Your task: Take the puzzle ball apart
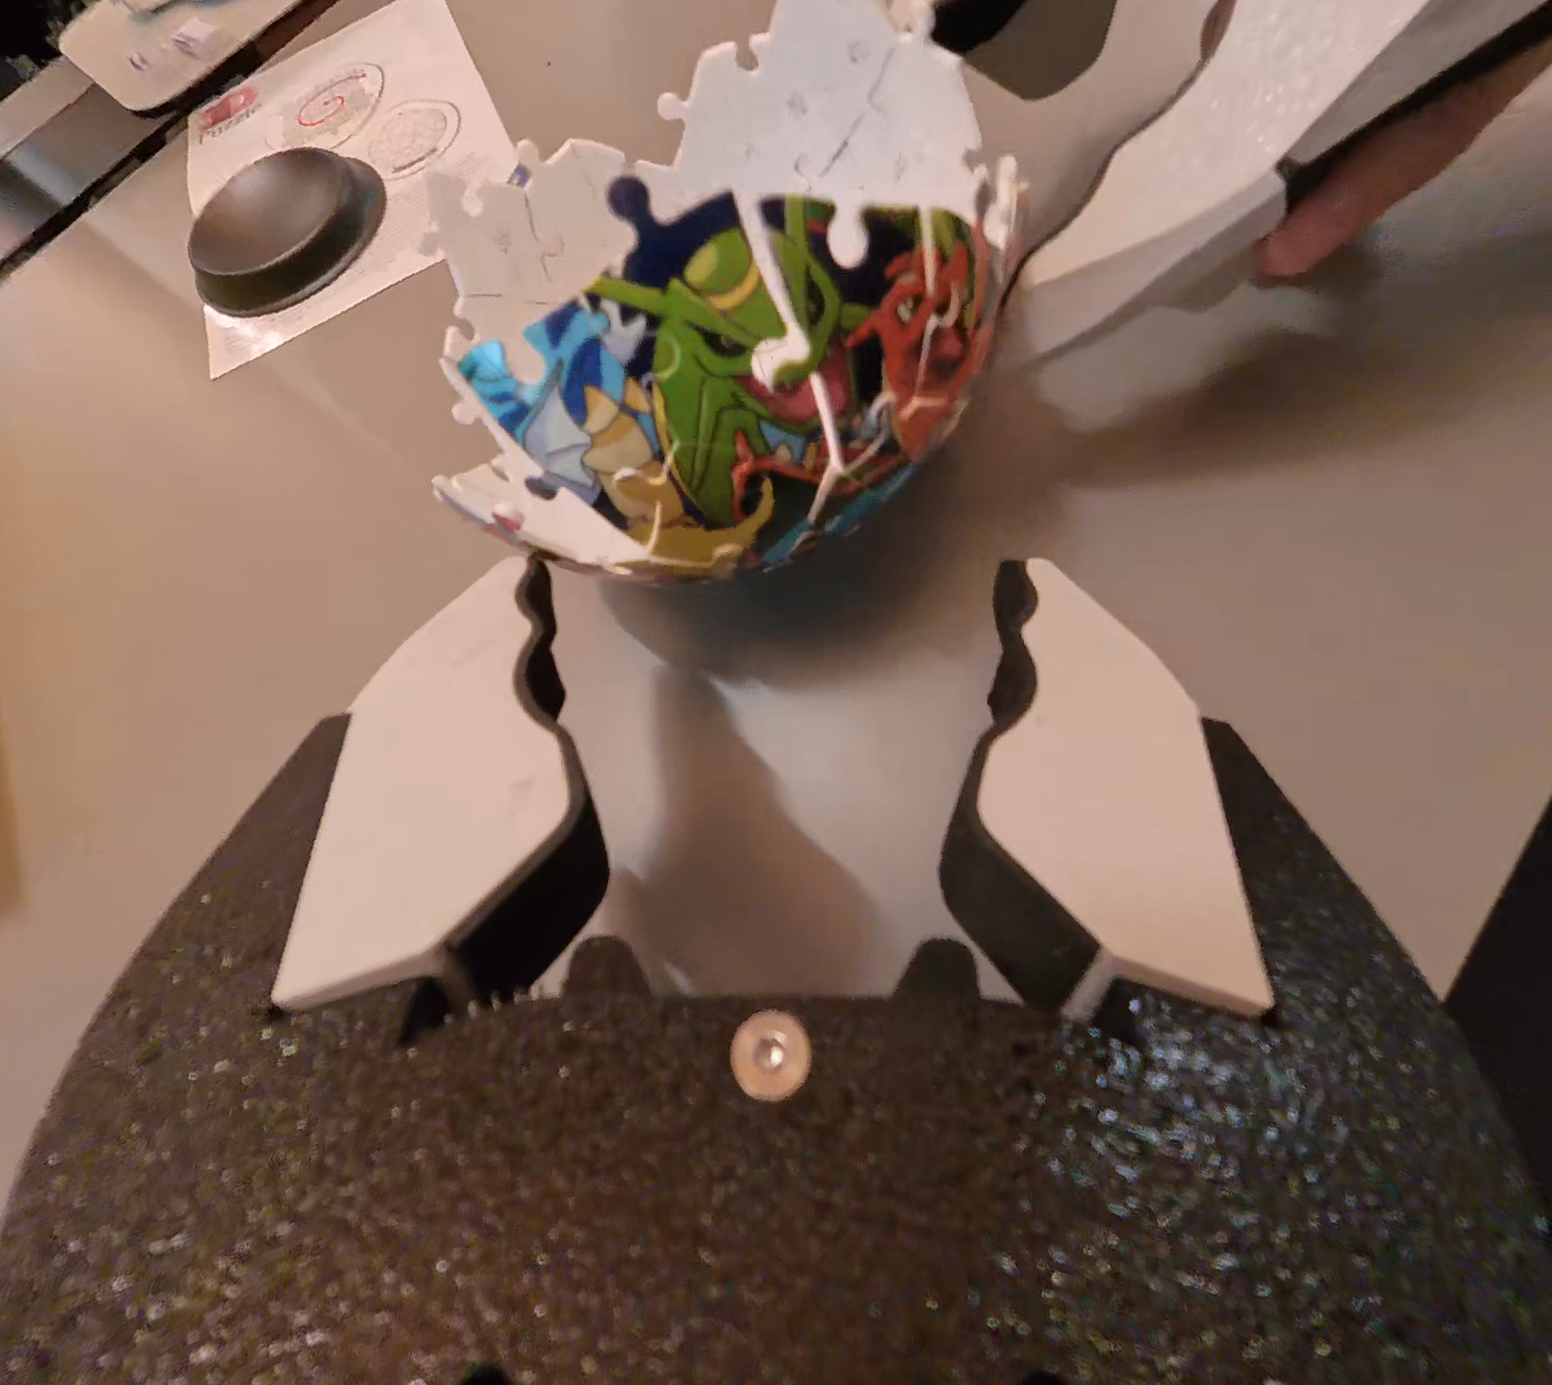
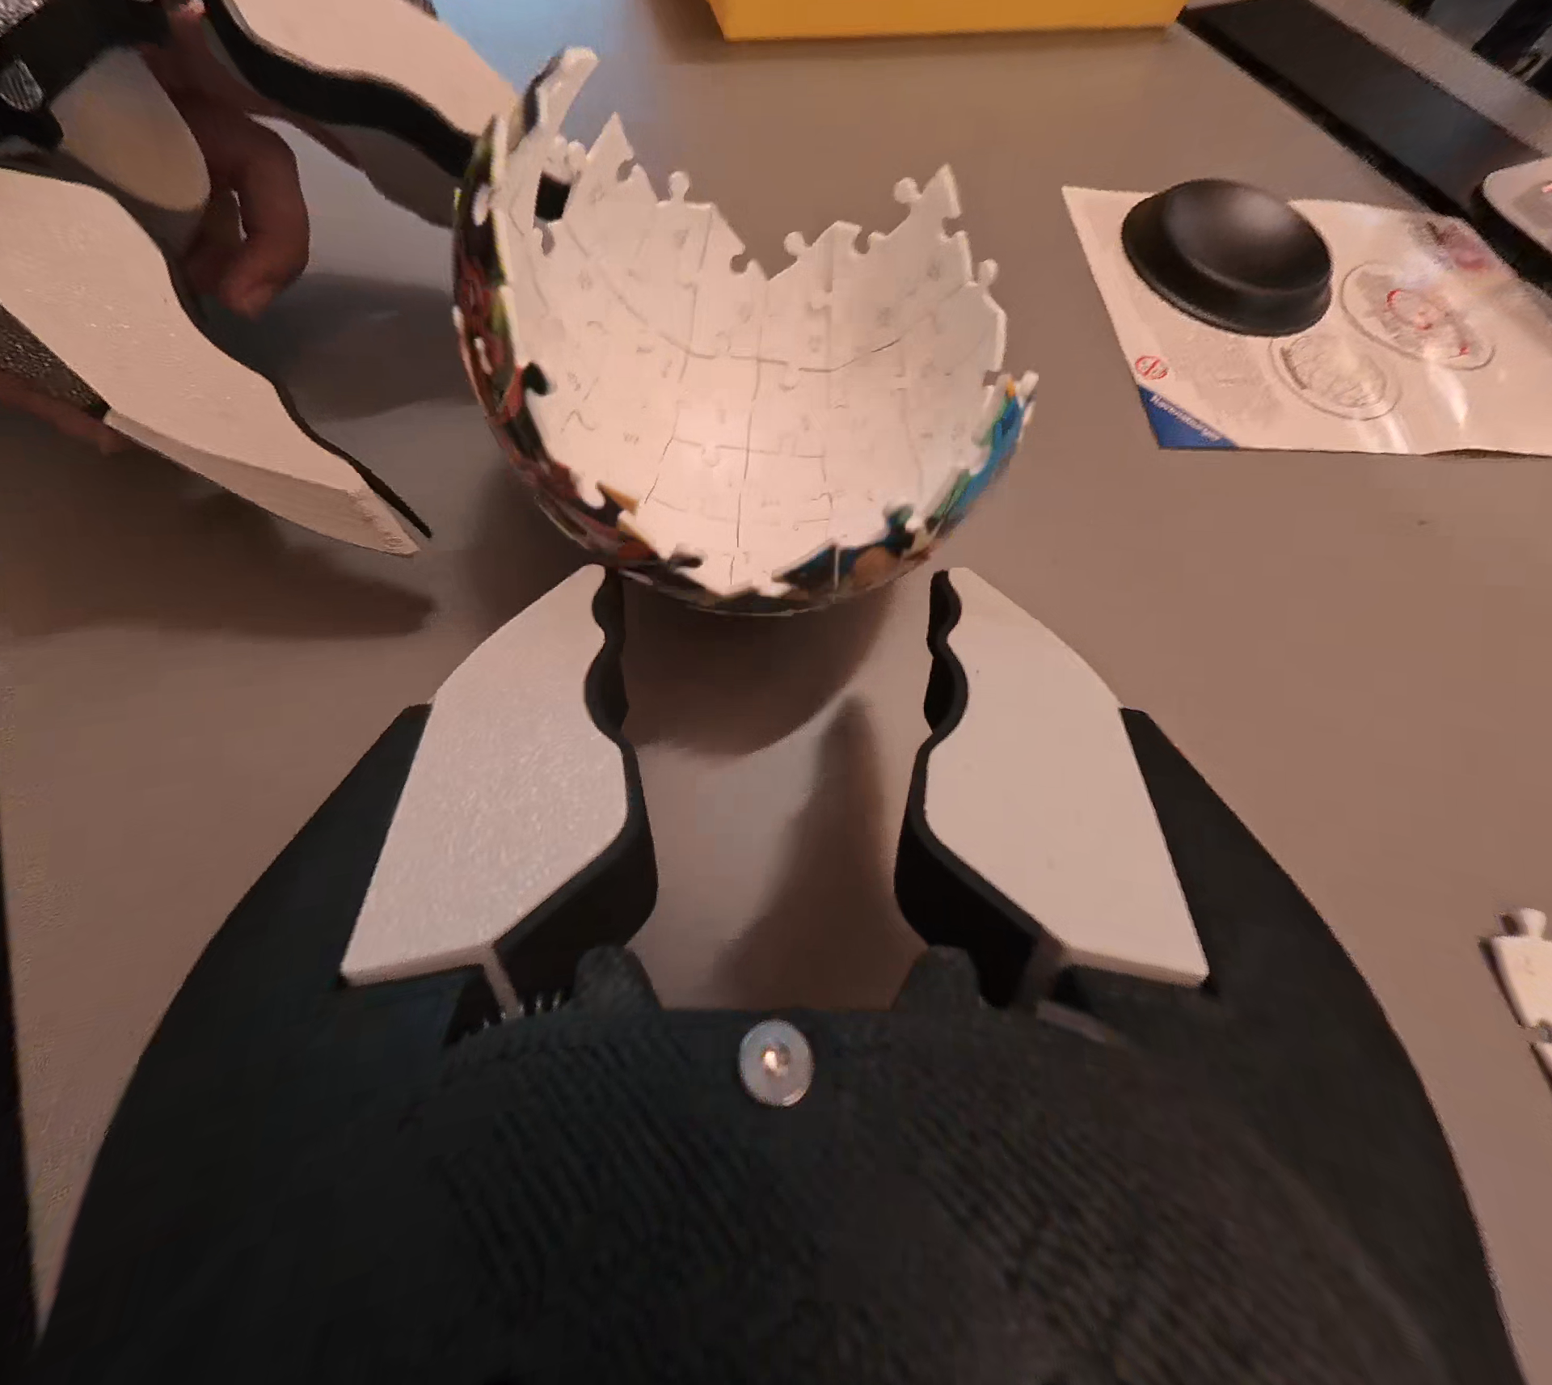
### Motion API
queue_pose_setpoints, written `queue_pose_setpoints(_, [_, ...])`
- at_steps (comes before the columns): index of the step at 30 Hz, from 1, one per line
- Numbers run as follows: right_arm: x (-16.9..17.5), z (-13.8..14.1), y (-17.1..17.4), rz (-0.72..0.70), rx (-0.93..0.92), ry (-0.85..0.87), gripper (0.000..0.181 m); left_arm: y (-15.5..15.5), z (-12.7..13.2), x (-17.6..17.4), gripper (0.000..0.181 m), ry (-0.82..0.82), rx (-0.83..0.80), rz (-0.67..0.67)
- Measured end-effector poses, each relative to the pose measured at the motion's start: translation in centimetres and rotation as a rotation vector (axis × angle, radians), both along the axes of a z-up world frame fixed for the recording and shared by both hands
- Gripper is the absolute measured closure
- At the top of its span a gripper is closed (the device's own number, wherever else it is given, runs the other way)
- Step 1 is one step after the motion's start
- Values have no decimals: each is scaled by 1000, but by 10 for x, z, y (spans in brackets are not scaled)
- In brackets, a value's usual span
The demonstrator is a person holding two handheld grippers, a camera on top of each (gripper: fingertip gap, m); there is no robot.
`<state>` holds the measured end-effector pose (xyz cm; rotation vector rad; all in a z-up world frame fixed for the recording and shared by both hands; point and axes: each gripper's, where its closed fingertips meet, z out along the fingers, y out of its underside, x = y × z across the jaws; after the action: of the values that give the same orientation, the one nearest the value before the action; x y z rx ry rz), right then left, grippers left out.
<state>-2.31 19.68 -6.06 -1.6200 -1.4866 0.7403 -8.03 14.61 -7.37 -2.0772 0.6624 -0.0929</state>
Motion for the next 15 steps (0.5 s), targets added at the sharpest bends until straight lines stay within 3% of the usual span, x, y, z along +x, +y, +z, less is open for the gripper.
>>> queue_pose_setpoints(4, [1, 6, 15, -3, 6, 46, 115, 6, 7, -7, 85, -65, -8, -8])
queue_pose_setpoints(12, [3, 12, 26, -46, -4, 143, 119, 27, 22, -16, 89, 10, 55, 34])
queue_pose_setpoints(15, [4, 14, 27, -58, 3, 157, 120, 26, 24, -4, 95, 9, 84, -33])
